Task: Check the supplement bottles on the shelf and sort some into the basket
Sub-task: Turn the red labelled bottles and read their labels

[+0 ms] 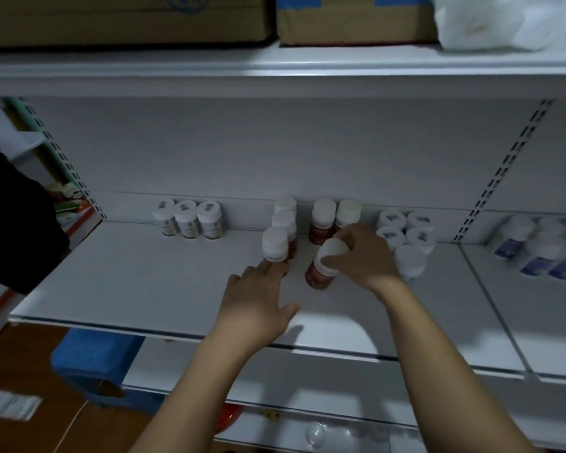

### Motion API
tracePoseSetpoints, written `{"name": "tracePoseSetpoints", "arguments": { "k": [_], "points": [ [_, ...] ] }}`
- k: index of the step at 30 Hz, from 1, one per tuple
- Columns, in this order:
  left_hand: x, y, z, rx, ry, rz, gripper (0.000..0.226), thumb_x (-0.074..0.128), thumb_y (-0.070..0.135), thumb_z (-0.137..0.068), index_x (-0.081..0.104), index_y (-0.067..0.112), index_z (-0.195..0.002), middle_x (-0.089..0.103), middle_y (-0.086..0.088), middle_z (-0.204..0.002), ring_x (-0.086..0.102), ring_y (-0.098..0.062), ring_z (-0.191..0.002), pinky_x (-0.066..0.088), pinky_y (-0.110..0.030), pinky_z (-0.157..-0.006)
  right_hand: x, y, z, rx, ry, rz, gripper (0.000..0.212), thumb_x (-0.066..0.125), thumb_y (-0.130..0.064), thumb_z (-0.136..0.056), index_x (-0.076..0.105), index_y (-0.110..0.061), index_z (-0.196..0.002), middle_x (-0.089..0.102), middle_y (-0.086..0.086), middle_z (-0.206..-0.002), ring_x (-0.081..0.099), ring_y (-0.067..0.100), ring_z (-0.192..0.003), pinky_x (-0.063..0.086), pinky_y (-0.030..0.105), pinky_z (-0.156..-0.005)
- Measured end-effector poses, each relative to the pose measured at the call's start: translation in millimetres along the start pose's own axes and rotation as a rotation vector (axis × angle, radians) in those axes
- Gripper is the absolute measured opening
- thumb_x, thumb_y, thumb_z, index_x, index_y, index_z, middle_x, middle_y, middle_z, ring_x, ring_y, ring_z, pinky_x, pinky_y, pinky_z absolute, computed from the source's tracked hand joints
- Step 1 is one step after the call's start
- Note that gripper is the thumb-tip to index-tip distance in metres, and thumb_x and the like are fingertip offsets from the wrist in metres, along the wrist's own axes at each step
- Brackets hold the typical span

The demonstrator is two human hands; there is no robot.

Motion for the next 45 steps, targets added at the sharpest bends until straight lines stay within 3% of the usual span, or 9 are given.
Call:
{"name": "tracePoseSetpoints", "arguments": {
  "k": [3, 7, 10, 15, 20, 26, 35, 42, 45],
  "points": [
    [-2, 16, 9, 0.029, 0.005, 0.121, 0.070, 0.058, 0.055, -0.088, 0.028, 0.029, -0.145, 0.040, 0.004, -0.147, 0.041, -0.019, -0.129, 0.035, -0.035, -0.104, -18, 7, 30, 0.085, -0.009, -0.438, 0.025, 0.077, -0.016, -0.076, 0.063, -0.023, -0.095, 0.068, 0.001, -0.100, 0.067, 0.019, -0.090, 0.060, 0.039, -0.074],
    [-7, 41, 18, 0.107, -0.039, 0.351, 0.081, 0.067, 0.051, -0.083, 0.020, 0.038, -0.148, 0.037, 0.009, -0.150, 0.042, -0.010, -0.132, 0.040, -0.031, -0.104, -48, 2, 63, -0.006, 0.021, -0.769, 0.027, 0.070, 0.003, -0.079, 0.068, -0.017, -0.096, 0.074, -0.002, -0.091, 0.070, 0.009, -0.080, 0.055, 0.024, -0.063],
    [-13, 62, 23, 0.180, -0.156, 0.634, 0.076, 0.076, 0.039, -0.079, 0.028, 0.051, -0.137, 0.048, 0.023, -0.133, 0.050, 0.013, -0.113, 0.042, -0.007, -0.089, -67, -2, 78, -0.107, 0.012, -0.858, 0.025, 0.072, -0.001, -0.074, 0.071, -0.014, -0.095, 0.075, -0.005, -0.084, 0.068, 0.007, -0.075, 0.051, 0.018, -0.060],
    [-24, 81, 25, 0.258, -0.175, 0.773, 0.087, 0.081, 0.035, -0.074, 0.027, 0.053, -0.140, 0.050, 0.025, -0.124, 0.057, 0.005, -0.101, 0.052, -0.018, -0.085, -81, -2, 89, -0.144, -0.004, -0.962, 0.022, 0.069, -0.009, -0.068, 0.077, -0.018, -0.086, 0.075, 0.002, -0.089, 0.068, 0.014, -0.082, 0.053, 0.023, -0.067],
    [-26, 85, 27, 0.258, -0.082, 0.759, 0.098, 0.088, 0.038, -0.062, 0.029, 0.055, -0.138, 0.049, 0.026, -0.119, 0.056, 0.000, -0.096, 0.050, -0.016, -0.075, -81, -1, 96, -0.127, -0.107, -1.109, 0.026, 0.064, -0.006, -0.071, 0.076, -0.015, -0.092, 0.074, 0.003, -0.094, 0.068, 0.011, -0.084, 0.052, 0.018, -0.066],
    [-20, 80, 29, 0.194, 0.053, 0.797, 0.093, 0.090, 0.034, -0.061, 0.037, 0.050, -0.135, 0.048, 0.020, -0.126, 0.055, -0.007, -0.105, 0.053, -0.026, -0.083, -72, -4, 96, -0.057, -0.122, -1.158, 0.027, 0.068, -0.008, -0.071, 0.073, -0.014, -0.097, 0.073, 0.005, -0.096, 0.067, 0.017, -0.087, 0.057, 0.028, -0.071],
    [-12, 68, 32, 0.129, 0.168, 0.718, 0.089, 0.086, 0.041, -0.061, 0.034, 0.049, -0.133, 0.045, 0.019, -0.128, 0.051, -0.009, -0.114, 0.051, -0.042, -0.093, -56, -12, 91, -0.012, -0.123, -1.077, 0.024, 0.067, -0.008, -0.080, 0.070, -0.015, -0.103, 0.072, 0.007, -0.095, 0.068, 0.016, -0.082, 0.055, 0.027, -0.066],
    [-10, 69, 32, 0.114, 0.193, 0.659, 0.086, 0.087, 0.040, -0.062, 0.034, 0.044, -0.130, 0.041, 0.015, -0.121, 0.048, -0.004, -0.109, 0.051, -0.036, -0.092, -51, -16, 86, 0.002, -0.088, -1.039, 0.024, 0.066, -0.004, -0.085, 0.070, -0.012, -0.107, 0.074, 0.005, -0.094, 0.069, 0.014, -0.083, 0.054, 0.026, -0.065],
    [-10, 71, 32, 0.135, 0.180, 0.671, 0.083, 0.085, 0.043, -0.062, 0.032, 0.048, -0.126, 0.041, 0.016, -0.121, 0.045, 0.004, -0.107, 0.046, -0.015, -0.086, -52, -15, 83, 0.021, -0.080, -1.021, 0.023, 0.062, -0.004, -0.086, 0.071, -0.012, -0.105, 0.074, 0.006, -0.094, 0.069, 0.019, -0.085, 0.054, 0.027, -0.065]
  ]
}}
Point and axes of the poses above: each hand's wrist, its own z-axis away from the middle knuckle, its own x-axis out of the palm, y = z × x, the point moved 4 cm from there along -z, towards the middle knuckle
